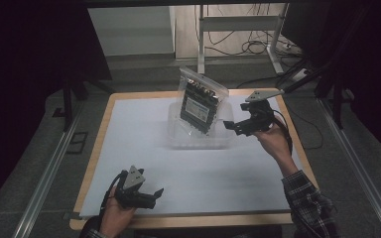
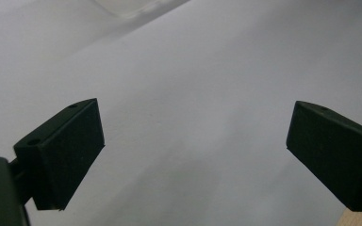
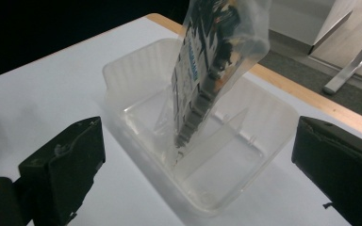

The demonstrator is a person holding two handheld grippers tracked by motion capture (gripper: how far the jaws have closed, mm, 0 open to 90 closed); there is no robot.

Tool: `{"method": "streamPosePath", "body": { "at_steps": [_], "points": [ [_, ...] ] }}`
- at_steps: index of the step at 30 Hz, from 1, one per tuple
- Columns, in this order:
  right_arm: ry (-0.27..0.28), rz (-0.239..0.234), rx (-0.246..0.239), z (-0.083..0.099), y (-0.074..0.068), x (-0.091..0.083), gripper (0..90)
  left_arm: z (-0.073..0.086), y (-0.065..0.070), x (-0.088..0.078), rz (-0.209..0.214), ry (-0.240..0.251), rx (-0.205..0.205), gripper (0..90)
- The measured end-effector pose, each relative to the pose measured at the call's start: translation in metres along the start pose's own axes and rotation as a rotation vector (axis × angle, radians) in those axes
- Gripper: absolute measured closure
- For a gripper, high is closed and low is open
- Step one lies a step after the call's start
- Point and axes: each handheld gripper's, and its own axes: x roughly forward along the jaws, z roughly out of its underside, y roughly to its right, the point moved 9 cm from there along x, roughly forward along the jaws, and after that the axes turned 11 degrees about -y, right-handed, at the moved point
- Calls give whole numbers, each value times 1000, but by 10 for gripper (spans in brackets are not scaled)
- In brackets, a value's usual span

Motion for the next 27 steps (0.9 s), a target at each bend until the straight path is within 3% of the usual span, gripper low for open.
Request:
{"method": "streamPosePath", "body": {
  "at_steps": [6,19,27],
  "points": [
    [-5,-6,-5,7,-4,2,31,0,0,0,-1,0,1,45],
    [-14,44,-30,28,-6,2,27,0,0,0,0,0,2,46],
    [-13,38,-27,35,-9,1,20,0,0,-1,0,5,5,46]
  ]
}}
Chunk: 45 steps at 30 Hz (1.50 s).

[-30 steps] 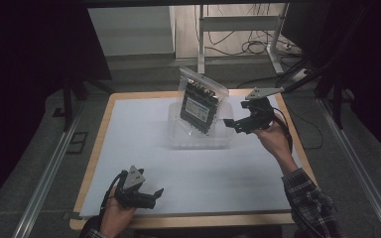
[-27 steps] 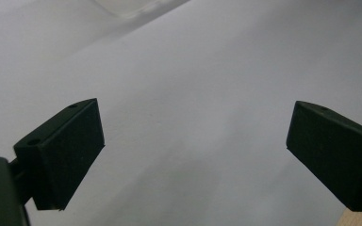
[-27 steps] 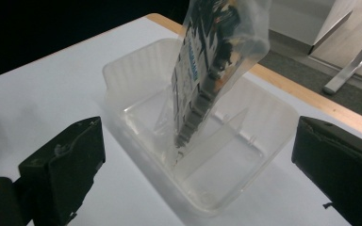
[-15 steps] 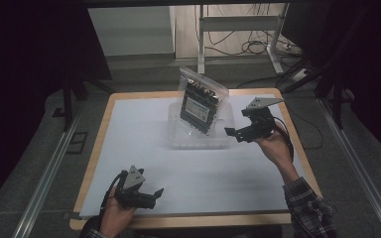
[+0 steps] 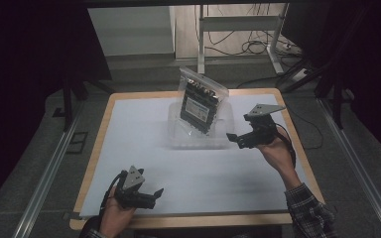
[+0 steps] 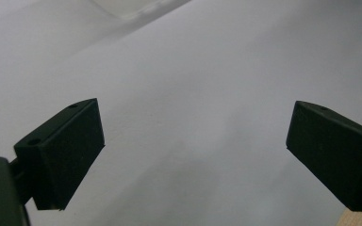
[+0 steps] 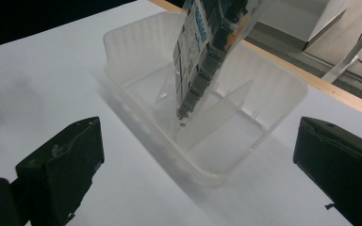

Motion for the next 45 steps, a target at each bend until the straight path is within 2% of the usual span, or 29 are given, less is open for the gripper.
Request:
{"method": "streamPosePath", "body": {
  "at_steps": [7,12,19,32,45],
  "points": [
    [4,-6,-5,6,-2,0,14,0,0,0,0,1,1,46],
    [0,-9,-35,10,-6,1,10,0,0,0,1,3,-2,46],
    [-7,-15,-47,15,-11,4,4,0,0,0,2,2,0,46],
    [-14,-26,-41,29,-21,5,0,1,-1,-1,3,4,-1,46],
    [-1,-8,-34,39,-27,-3,0,1,0,-1,-1,3,1,47]
  ]
}}
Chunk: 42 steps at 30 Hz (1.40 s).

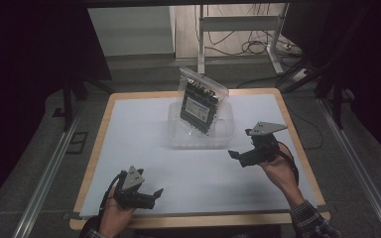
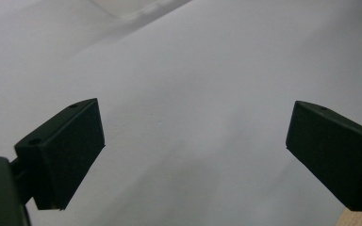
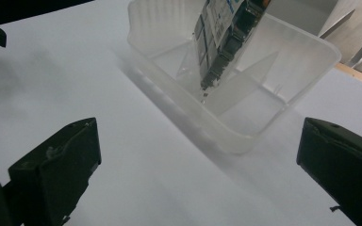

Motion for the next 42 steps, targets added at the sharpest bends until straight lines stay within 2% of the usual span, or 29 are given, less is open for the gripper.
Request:
{"method": "streamPosePath", "body": {
  "at_steps": [8,15,27,34,42],
  "points": [
    [-15,21,8,14,1,-2,0,0,-1,-1,4,3,-7,50],
    [0,40,17,23,0,-8,1,0,0,0,2,0,4,49],
    [0,45,69,48,0,-15,4,1,-1,-1,1,0,-2,48],
    [5,81,87,64,4,-22,9,1,-1,0,-3,-1,-1,47],
    [-26,96,102,82,7,-23,9,1,-2,0,-9,0,1,46]
  ]
}}
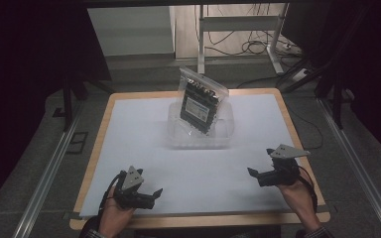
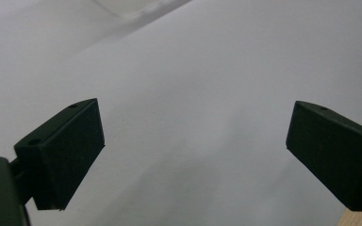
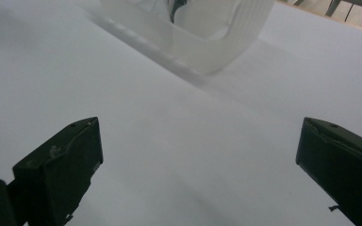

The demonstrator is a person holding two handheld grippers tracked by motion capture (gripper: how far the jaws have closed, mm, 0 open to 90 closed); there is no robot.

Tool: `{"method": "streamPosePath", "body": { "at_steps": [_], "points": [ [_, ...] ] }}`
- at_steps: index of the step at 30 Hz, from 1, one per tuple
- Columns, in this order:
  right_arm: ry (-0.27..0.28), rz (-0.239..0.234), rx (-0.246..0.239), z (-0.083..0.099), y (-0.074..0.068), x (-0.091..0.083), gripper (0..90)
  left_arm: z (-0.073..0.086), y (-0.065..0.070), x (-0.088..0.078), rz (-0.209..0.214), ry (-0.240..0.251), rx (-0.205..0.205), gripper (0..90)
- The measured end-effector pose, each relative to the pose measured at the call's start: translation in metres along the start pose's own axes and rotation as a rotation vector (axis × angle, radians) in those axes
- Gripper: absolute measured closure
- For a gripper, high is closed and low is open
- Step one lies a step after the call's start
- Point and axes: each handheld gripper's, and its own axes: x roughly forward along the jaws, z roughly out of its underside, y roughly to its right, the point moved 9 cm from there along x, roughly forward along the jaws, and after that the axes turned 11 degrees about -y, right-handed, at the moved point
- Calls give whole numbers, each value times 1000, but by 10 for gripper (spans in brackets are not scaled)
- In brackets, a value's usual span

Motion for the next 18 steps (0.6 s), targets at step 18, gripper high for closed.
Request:
{"method": "streamPosePath", "body": {
  "at_steps": [18],
  "points": [
    [-64,-21,29,27,3,7,2,-2,-5,-2,-18,42,-5,37]
  ]
}}
